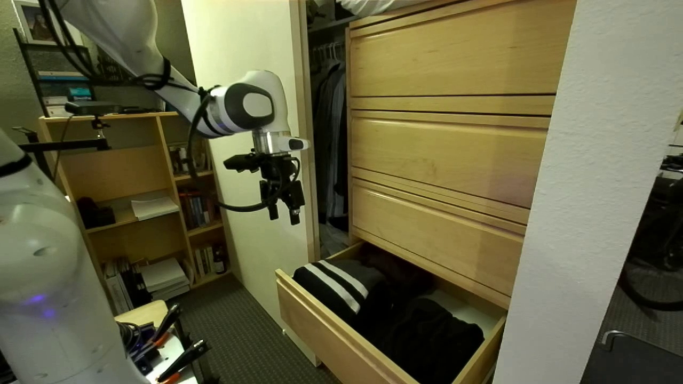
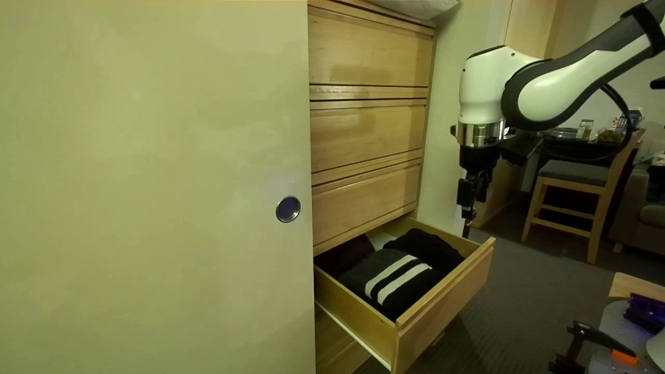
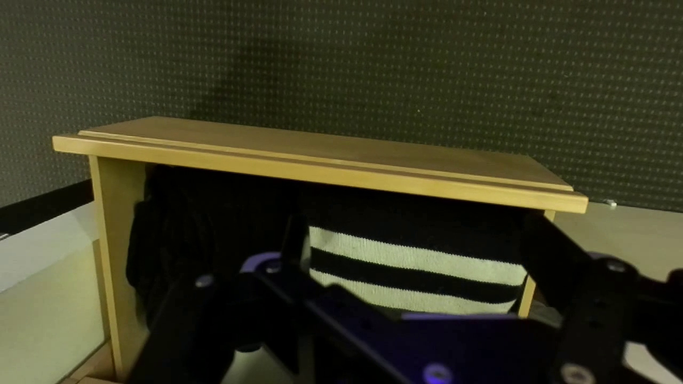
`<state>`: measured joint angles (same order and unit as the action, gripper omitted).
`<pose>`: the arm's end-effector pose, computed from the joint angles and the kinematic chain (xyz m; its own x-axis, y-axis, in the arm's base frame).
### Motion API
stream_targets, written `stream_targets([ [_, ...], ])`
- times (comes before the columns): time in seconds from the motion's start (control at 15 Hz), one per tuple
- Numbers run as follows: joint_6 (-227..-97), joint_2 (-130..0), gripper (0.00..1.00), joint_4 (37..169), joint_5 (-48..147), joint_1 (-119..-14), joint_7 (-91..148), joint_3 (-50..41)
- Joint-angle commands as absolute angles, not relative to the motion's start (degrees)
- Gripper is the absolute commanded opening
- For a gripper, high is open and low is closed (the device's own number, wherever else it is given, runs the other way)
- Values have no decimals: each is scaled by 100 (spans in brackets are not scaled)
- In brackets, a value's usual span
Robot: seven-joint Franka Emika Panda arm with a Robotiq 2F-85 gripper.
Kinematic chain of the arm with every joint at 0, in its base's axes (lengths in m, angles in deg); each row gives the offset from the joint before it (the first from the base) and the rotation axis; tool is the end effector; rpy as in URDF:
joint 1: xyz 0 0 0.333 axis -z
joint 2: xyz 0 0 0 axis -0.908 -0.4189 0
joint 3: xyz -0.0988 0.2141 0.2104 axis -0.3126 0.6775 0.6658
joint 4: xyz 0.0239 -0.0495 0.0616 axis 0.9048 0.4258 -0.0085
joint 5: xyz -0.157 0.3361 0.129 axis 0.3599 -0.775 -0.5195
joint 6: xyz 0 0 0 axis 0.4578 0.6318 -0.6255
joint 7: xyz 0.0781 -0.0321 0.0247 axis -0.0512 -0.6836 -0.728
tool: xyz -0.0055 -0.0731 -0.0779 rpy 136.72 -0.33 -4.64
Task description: Close the open drawer
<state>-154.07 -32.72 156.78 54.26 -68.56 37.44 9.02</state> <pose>0.4107 0.0888 0.3573 0.9972 0.0610 -0.0425 0.0671 -0.9846 0.1613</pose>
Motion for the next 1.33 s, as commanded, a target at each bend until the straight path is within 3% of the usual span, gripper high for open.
stream_targets([
  [0.0,-15948,-3448,100,16037,5768,-6839,3546,819],
  [1.27,-17701,-5195,100,16239,6257,-6852,3551,399],
])
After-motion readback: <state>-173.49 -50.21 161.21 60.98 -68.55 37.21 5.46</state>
